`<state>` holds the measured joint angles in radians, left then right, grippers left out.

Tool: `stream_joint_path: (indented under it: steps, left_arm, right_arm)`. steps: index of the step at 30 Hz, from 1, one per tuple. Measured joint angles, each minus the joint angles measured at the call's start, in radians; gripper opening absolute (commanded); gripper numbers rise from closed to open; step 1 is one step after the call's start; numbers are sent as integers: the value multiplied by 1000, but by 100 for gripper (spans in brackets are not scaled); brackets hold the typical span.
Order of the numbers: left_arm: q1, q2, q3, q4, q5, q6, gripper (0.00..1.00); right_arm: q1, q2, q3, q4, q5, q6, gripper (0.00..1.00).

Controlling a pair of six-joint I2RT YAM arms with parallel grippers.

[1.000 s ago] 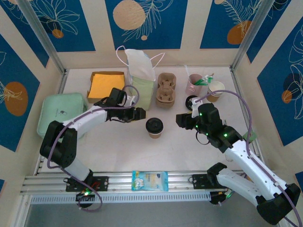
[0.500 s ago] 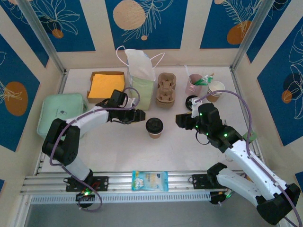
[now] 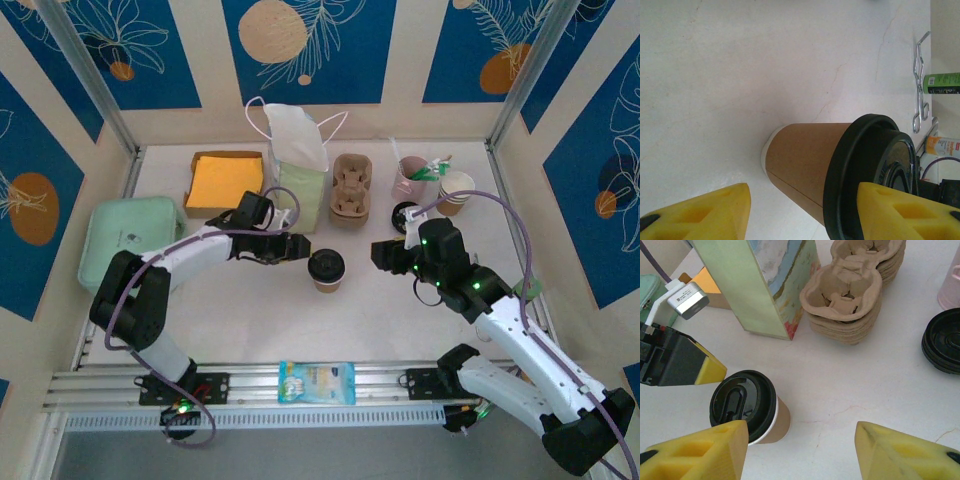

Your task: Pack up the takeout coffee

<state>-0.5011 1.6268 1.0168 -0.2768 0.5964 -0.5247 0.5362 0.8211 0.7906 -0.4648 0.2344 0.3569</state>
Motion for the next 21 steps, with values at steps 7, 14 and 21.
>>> stream_joint_path:
  steps: [7,14,21]
  left_arm:
    - [-12,0,0,0,-4,0,58]
    - [-18,0,0,-1,-7,3,58]
    - [-19,0,0,-4,-15,5,58]
  right_arm:
    - [0,-2,0,0,0,0,59]
    - [0,-14,0,0,0,0,59]
    - [-1,-15,-2,0,0,3,59]
